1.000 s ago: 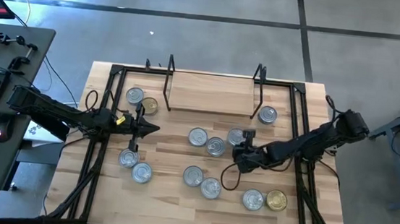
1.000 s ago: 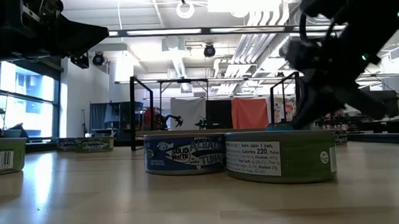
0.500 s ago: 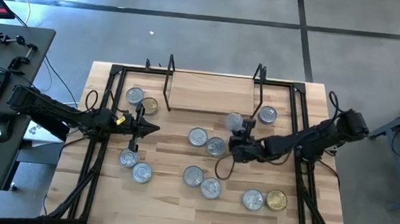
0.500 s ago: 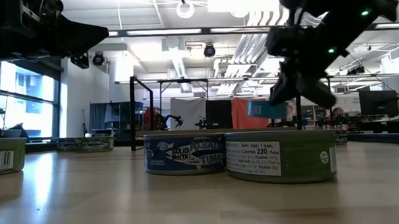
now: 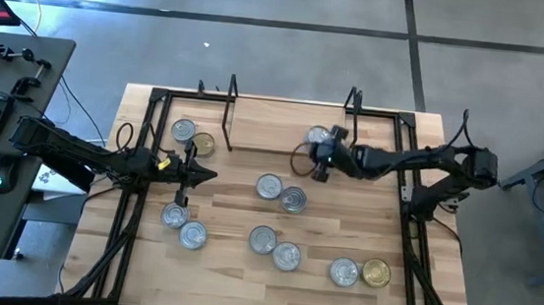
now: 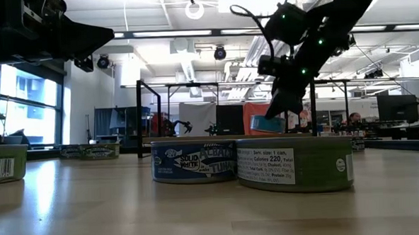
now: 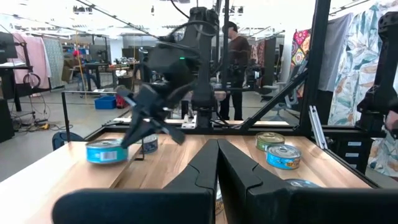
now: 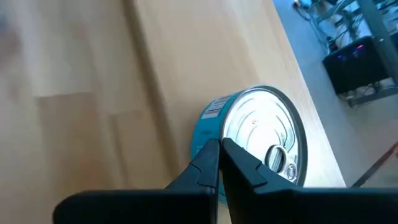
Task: Stack canned seafood by type on shelf
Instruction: Put the yellow-blue tuna can on the shelf, then put the blue tuna can on the shelf
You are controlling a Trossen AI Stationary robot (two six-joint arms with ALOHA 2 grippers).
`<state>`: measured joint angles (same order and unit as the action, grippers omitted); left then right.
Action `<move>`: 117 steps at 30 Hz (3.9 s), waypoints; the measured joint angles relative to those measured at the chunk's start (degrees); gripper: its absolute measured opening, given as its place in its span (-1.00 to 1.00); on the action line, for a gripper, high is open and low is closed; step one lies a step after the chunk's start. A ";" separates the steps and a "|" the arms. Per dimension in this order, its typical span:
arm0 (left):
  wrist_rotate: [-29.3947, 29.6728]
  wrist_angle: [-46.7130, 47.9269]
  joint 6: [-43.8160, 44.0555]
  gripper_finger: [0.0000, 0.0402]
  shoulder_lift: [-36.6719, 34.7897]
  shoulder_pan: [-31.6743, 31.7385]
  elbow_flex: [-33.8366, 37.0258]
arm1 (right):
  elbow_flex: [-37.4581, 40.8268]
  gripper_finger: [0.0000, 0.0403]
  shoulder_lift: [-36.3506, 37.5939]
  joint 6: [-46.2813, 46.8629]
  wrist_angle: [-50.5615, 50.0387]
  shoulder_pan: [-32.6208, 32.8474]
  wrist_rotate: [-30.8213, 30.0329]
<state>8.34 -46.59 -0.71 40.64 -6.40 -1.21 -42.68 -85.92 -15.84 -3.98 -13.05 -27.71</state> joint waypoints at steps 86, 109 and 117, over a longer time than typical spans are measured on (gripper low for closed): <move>4.48 0.30 3.04 -1.00 26.80 -10.05 -17.53 | 6.01 -0.63 0.11 33.23 13.83 50.62 -14.28; 12.13 16.12 -0.71 -0.87 46.38 -5.18 -35.13 | 6.03 -0.28 0.10 32.07 15.64 47.15 -13.97; 7.12 32.54 -4.04 -0.40 52.57 -4.04 -42.17 | 6.03 -0.05 0.08 28.05 18.65 45.36 -10.98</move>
<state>15.46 -14.05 -4.75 93.21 -10.44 -43.38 -36.64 -85.84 12.21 14.67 32.31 -38.69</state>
